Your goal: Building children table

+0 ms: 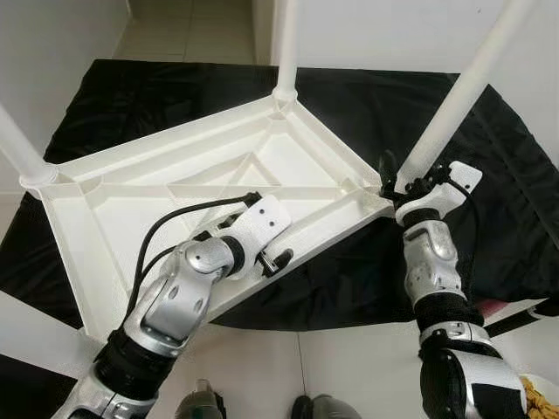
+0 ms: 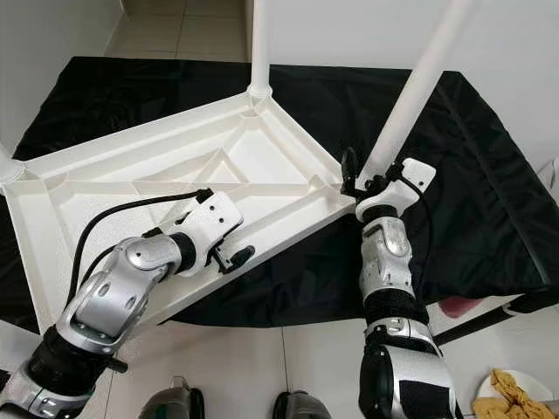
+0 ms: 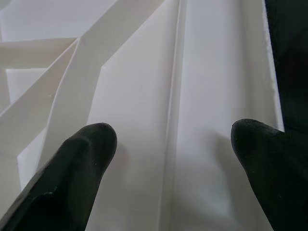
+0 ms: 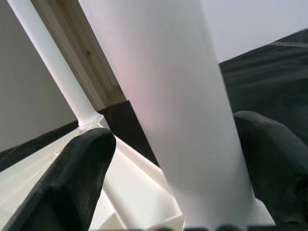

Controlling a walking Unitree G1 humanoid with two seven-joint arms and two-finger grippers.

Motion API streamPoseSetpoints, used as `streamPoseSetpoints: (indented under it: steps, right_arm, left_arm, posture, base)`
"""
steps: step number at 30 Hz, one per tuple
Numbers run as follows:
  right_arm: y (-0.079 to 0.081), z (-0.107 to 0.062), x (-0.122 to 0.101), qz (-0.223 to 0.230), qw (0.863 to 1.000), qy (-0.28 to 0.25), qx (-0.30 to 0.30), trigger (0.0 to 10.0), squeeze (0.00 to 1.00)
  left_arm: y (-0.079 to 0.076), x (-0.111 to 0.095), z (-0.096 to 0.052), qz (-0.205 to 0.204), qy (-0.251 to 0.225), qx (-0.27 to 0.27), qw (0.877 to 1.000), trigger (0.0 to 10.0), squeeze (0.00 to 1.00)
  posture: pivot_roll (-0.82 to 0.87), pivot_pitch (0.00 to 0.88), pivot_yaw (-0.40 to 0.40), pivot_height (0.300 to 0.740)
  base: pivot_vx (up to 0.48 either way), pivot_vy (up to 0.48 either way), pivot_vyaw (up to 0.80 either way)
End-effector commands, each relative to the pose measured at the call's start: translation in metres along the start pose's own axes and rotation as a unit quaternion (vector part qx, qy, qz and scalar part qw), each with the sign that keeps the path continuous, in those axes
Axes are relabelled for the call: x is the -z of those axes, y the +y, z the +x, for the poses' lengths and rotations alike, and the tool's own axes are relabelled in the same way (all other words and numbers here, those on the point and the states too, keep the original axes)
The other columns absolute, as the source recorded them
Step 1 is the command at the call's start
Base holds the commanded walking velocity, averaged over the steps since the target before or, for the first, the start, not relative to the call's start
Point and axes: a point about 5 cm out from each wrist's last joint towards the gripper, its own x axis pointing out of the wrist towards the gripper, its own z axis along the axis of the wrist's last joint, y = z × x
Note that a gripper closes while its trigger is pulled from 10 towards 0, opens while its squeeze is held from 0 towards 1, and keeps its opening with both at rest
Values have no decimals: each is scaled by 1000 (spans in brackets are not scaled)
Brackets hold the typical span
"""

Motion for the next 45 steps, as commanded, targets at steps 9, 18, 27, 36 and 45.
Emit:
streamPoseSetpoints:
  steps: [9, 18, 27, 36, 45]
  right_arm:
    - [13, -23, 8, 19, 999, 14, -22, 10000, 0]
    - [21, -35, 3, 31, 999, 10, -26, 10000, 0]
    - [32, -48, 4, 43, 998, 21, -32, 10000, 0]
    - [54, -57, 1, 64, 996, 24, -53, 10000, 0]
    - [81, -71, 2, 63, 991, 44, -107, 10000, 0]
  left_arm:
    - [-1, 8, 9, -23, 34, -48, 998, 0, 0]
    - [-1, 8, 14, -27, 47, -37, 998, 0, 0]
    - [6, 7, 18, -43, 52, -55, 996, 0, 0]
    - [17, 1, 28, -70, 46, -97, 992, 0, 0]
    - [33, -18, 49, -76, 27, -119, 990, 0, 0]
  posture:
    - [69, 115, -29, 740]
    - [55, 123, -10, 740]
    - [53, 128, 2, 740]
    - [50, 133, 14, 740]
    - [49, 141, 27, 740]
  base:
    - [0, 0, 0]
    - [0, 0, 0]
    - [0, 0, 0]
    - [0, 0, 0]
    - [0, 0, 0]
